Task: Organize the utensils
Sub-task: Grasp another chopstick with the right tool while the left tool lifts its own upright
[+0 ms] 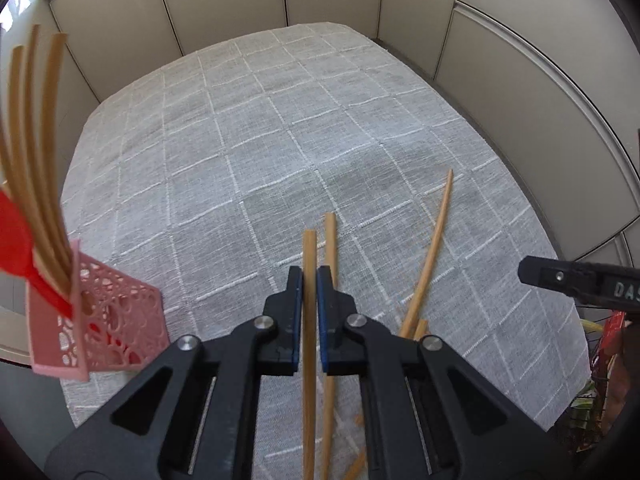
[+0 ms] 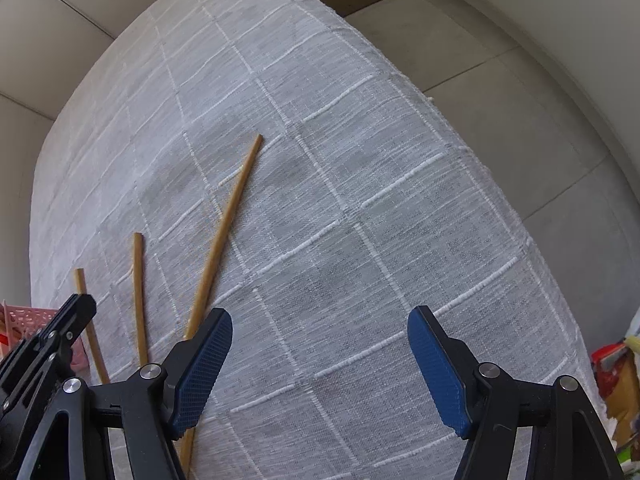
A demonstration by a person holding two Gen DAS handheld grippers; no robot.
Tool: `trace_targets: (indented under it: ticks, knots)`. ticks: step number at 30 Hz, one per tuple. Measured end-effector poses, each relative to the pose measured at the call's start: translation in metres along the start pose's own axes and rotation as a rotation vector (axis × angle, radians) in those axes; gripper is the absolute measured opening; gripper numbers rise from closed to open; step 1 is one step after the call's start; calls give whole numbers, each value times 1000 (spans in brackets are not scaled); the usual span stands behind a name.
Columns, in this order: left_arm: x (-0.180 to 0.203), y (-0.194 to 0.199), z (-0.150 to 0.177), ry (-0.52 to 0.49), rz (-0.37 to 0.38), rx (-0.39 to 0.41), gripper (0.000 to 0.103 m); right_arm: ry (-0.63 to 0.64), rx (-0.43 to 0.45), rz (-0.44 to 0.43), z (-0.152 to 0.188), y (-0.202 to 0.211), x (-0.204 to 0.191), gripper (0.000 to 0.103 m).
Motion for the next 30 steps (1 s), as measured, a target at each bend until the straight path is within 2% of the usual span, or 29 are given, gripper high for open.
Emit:
trace_targets:
  ticks: [8, 13, 16, 23, 25, 27, 30]
  knots:
    - [-12, 56, 32, 14, 2, 51, 8, 9, -39, -16, 13, -11, -14, 77]
    - [-30, 65, 51, 61, 39, 43, 8, 65, -83, -6, 31, -24, -32, 77]
    - [-40, 70, 62, 59, 38, 38, 8, 61, -116, -21, 42, -33, -39, 76]
    - [-64, 70, 74, 89, 50, 20, 8, 36, -166, -60, 54, -57, -63, 48]
    - [-69, 70, 77, 101, 55, 18, 8, 48, -162, -41, 57, -62, -73, 43]
    - [-74, 71, 78, 112, 62, 16, 8, 73, -144, -20, 58, -64, -83, 32]
    - [-77, 71, 80, 121, 62, 20, 8, 123, -126, 27, 60, -67, -93, 23]
Point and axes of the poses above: each gripper's, at about its wrist camera, not at the fingertips, and y roughly against the way its jaws point, x to its right, z to its underside, the point moved 4 cm from there along -y, roughly the way its jaws point, and after that the axes turned 2 degrees about -z, right-handed, at the moved point
